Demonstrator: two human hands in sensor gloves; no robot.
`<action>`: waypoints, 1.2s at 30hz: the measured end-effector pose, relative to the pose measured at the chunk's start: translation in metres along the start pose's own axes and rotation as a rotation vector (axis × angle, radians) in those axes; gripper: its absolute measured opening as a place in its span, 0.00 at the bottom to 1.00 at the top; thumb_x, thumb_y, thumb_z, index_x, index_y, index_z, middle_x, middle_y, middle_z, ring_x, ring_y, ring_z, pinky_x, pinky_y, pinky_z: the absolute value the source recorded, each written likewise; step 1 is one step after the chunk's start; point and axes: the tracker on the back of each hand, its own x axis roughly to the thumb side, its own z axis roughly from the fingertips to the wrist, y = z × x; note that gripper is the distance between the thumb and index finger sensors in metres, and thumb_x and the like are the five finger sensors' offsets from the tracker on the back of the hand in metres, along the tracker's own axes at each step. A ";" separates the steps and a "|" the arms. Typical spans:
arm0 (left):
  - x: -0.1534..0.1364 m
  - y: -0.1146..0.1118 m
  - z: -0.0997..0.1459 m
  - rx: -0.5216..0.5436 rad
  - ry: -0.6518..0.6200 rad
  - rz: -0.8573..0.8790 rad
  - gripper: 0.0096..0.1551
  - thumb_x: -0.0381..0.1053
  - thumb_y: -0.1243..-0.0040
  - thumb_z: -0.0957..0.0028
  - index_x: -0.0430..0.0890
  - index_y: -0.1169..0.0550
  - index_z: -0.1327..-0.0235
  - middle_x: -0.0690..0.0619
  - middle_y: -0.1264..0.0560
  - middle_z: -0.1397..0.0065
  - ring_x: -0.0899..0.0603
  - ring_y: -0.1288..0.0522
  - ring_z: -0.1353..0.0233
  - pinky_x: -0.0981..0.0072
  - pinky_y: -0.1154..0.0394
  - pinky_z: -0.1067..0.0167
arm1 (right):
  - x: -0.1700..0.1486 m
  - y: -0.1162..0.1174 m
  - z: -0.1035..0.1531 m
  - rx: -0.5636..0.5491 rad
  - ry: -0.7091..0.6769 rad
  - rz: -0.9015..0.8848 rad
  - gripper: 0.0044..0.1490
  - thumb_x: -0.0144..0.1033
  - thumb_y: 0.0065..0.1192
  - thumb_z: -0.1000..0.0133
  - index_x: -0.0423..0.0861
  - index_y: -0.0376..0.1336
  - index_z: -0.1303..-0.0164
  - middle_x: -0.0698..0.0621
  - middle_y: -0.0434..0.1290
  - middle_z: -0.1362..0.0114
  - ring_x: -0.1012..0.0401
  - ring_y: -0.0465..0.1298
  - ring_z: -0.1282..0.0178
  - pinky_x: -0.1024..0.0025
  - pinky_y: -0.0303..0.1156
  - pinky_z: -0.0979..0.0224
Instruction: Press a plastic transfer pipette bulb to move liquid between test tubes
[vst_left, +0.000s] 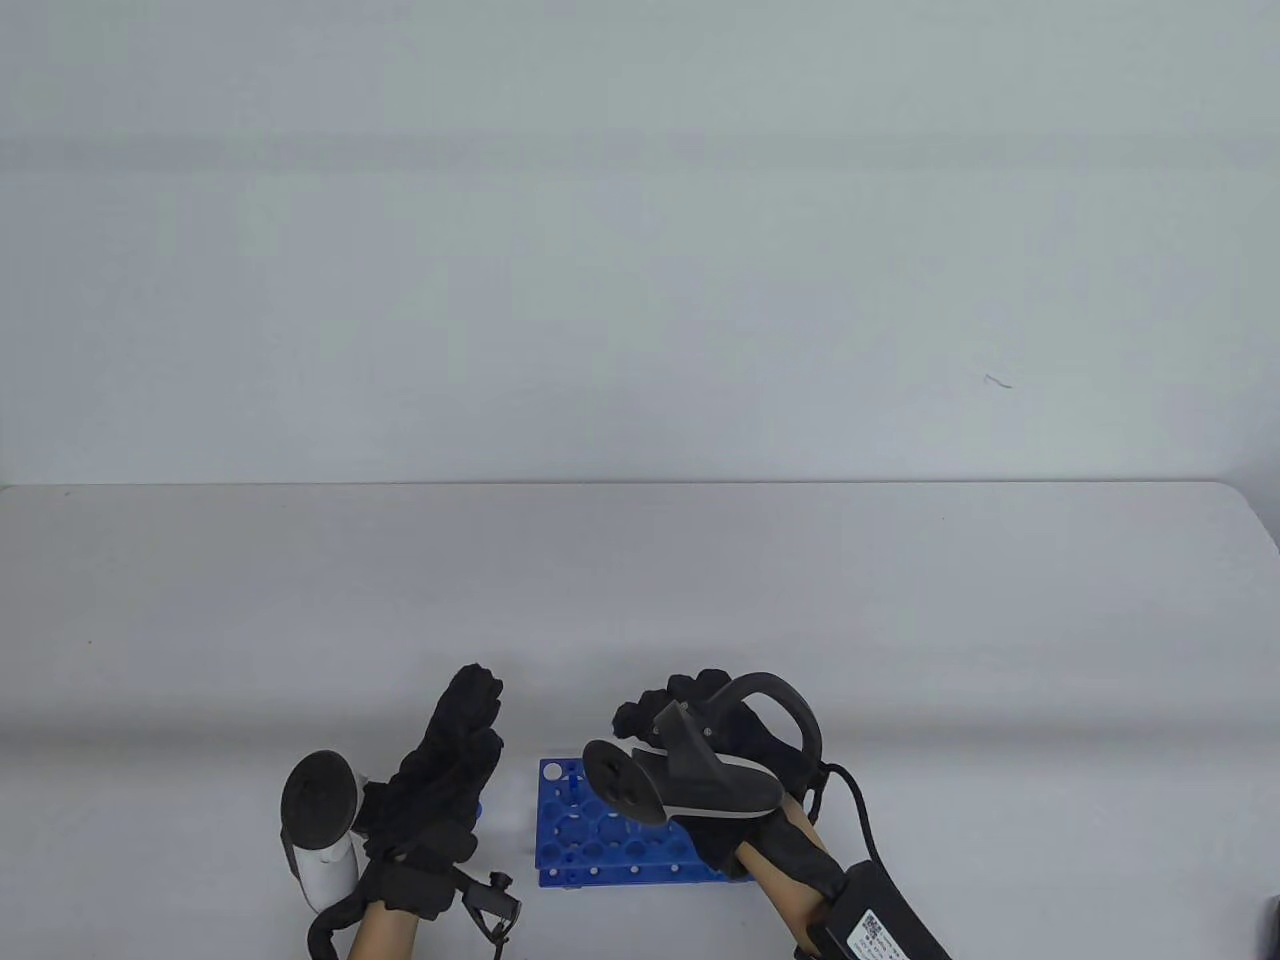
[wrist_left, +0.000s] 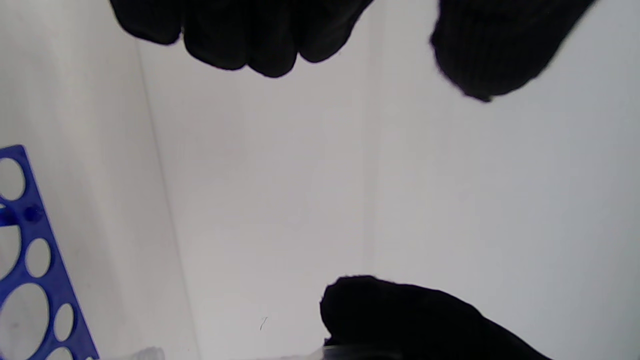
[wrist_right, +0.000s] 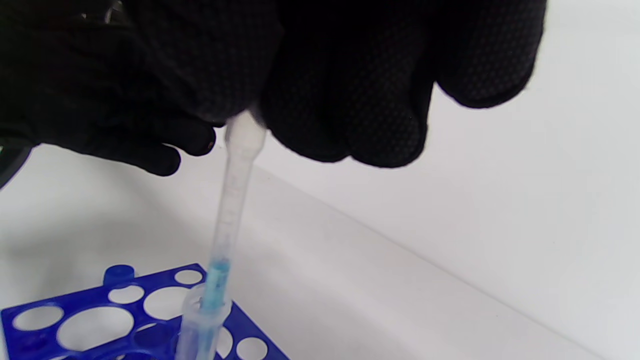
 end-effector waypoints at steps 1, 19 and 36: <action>0.000 0.000 0.000 0.000 0.000 0.000 0.57 0.73 0.48 0.51 0.46 0.47 0.14 0.42 0.46 0.12 0.33 0.46 0.16 0.35 0.46 0.21 | 0.001 0.001 0.000 0.000 -0.001 0.005 0.30 0.41 0.70 0.58 0.50 0.72 0.44 0.56 0.84 0.50 0.59 0.83 0.52 0.51 0.74 0.35; 0.000 0.000 0.000 0.000 0.000 0.000 0.57 0.73 0.48 0.51 0.46 0.47 0.14 0.42 0.46 0.12 0.33 0.46 0.16 0.35 0.46 0.21 | 0.006 0.007 -0.002 -0.116 -0.016 0.107 0.25 0.44 0.68 0.61 0.52 0.75 0.55 0.58 0.86 0.58 0.61 0.84 0.58 0.53 0.76 0.37; 0.000 0.000 0.000 -0.001 -0.002 0.002 0.57 0.73 0.48 0.51 0.46 0.47 0.14 0.42 0.46 0.12 0.33 0.46 0.16 0.35 0.46 0.21 | 0.006 0.008 -0.001 -0.118 -0.027 0.107 0.24 0.44 0.68 0.62 0.53 0.75 0.57 0.59 0.86 0.58 0.62 0.85 0.58 0.54 0.76 0.37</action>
